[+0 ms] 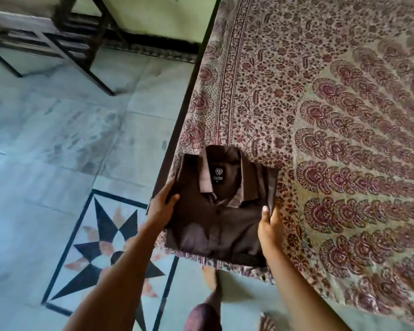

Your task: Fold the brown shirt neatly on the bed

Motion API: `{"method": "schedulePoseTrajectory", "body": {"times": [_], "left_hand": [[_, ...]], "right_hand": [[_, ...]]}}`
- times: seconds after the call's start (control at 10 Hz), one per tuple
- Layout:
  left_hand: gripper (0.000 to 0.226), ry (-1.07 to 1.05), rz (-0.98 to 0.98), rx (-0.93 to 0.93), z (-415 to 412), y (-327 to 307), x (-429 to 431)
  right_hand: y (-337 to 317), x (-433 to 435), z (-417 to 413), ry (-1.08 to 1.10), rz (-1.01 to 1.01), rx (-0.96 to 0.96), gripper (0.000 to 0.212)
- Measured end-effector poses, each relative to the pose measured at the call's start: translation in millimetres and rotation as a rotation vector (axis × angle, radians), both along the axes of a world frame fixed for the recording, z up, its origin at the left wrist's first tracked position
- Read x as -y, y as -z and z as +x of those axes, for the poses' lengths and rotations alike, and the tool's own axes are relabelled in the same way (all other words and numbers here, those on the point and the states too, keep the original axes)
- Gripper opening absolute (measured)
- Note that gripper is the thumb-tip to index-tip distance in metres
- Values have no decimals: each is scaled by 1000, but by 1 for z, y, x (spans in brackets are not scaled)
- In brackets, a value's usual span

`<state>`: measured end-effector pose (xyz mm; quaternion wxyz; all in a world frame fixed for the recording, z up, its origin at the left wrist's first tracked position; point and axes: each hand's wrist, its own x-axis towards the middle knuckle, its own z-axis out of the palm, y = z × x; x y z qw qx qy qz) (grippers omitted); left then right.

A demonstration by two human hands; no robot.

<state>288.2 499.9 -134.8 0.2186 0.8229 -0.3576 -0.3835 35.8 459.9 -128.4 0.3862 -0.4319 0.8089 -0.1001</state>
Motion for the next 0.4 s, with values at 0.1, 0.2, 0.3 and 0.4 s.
{"method": "schedulePoseTrajectory", "body": {"times": [0.1, 0.2, 0.3, 0.4], "left_hand": [[54, -73, 44, -5, 0, 12, -5], [52, -116, 51, 42, -8, 16, -8], [55, -104, 78, 170, -21, 15, -8], [62, -55, 113, 283, -34, -7, -7]], "right_hand": [[12, 1, -6, 3, 84, 30, 48], [14, 2, -11, -7, 124, 26, 45], [12, 2, -13, -30, 110, 4, 39], [3, 0, -20, -57, -20, 22, 45]]}}
